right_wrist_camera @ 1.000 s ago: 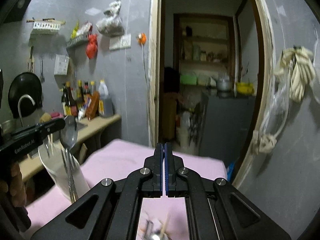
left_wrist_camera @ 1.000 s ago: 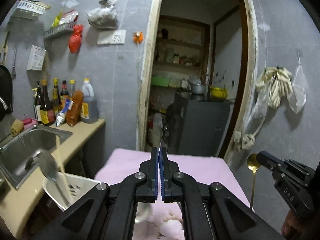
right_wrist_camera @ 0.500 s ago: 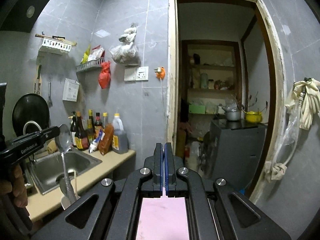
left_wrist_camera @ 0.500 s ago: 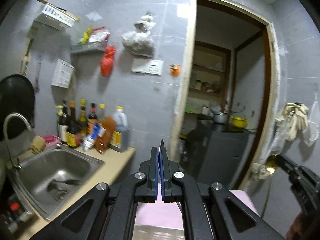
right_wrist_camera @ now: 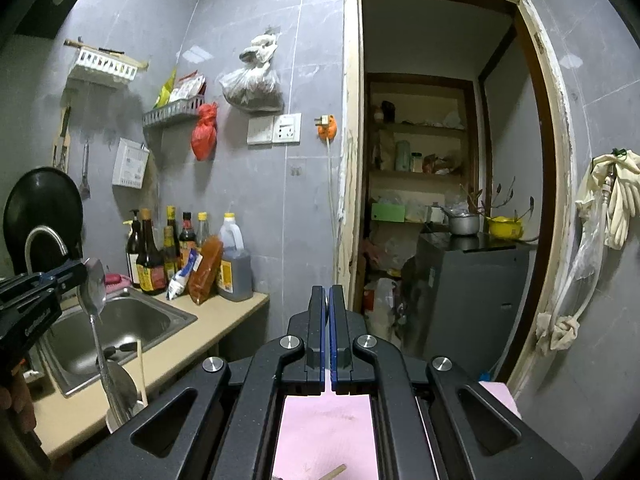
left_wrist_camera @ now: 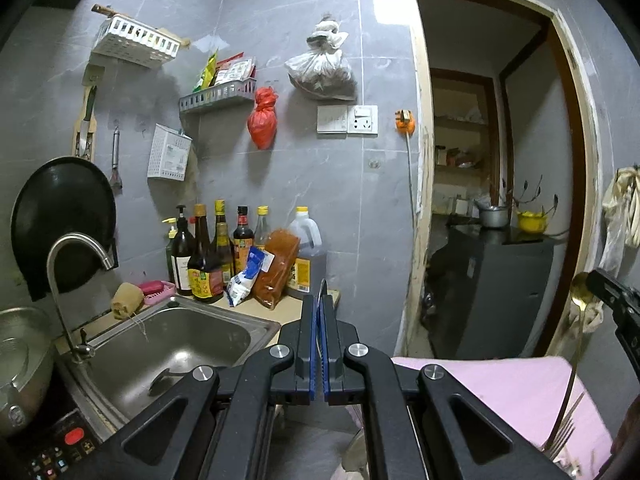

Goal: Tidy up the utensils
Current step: 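Lift both held utensils and carry them toward the white caddy, then lower both tools over the caddy and open them to drop the utensils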

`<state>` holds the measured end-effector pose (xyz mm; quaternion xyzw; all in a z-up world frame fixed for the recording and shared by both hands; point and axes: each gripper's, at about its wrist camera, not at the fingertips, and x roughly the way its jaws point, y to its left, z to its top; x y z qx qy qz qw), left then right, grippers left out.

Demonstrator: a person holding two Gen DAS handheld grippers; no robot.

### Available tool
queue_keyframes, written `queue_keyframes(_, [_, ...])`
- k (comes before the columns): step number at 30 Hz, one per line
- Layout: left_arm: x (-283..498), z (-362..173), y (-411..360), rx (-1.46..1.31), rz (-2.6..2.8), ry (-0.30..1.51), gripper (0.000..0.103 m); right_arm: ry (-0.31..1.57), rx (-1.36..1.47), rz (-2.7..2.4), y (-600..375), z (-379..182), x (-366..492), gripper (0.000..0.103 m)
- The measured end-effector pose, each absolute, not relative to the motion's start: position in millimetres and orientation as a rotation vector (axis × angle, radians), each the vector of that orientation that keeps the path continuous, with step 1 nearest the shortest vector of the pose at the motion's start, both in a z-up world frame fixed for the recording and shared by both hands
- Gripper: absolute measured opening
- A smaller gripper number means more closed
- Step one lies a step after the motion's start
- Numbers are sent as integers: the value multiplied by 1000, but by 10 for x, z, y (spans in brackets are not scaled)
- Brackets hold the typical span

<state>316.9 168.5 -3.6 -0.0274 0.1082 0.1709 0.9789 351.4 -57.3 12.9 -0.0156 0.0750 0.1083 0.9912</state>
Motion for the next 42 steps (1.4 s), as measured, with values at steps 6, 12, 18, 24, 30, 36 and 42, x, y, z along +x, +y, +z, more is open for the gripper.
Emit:
queue_keyframes(6, [3185, -180, 1571, -10, 337, 222, 2, 179, -50, 221, -517, -17, 3555, 2])
queue_keyframes(12, [3178, -239, 1513, 4, 329, 217, 2, 193, -65, 230, -469, -105, 3538, 2])
queue_keyframes(18, [3179, -252, 1467, 25, 314, 217, 3, 214, -67, 252, -451, -149, 3522, 2])
queue_keyframes(24, [3187, -249, 1467, 8, 264, 262, 3, 250, -56, 285, -467, -178, 3517, 3])
queue_keyframes(30, [3150, -260, 1532, -62, 231, 297, 4, 278, -57, 317, -481, -194, 3475, 3])
queue_keyframes(36, [3113, -241, 1590, -120, 203, 329, 4, 307, -50, 349, -517, -167, 3399, 3])
queue_keyframes(42, [3085, -190, 1647, -183, 185, 358, 4, 311, -31, 365, -585, -91, 3312, 4])
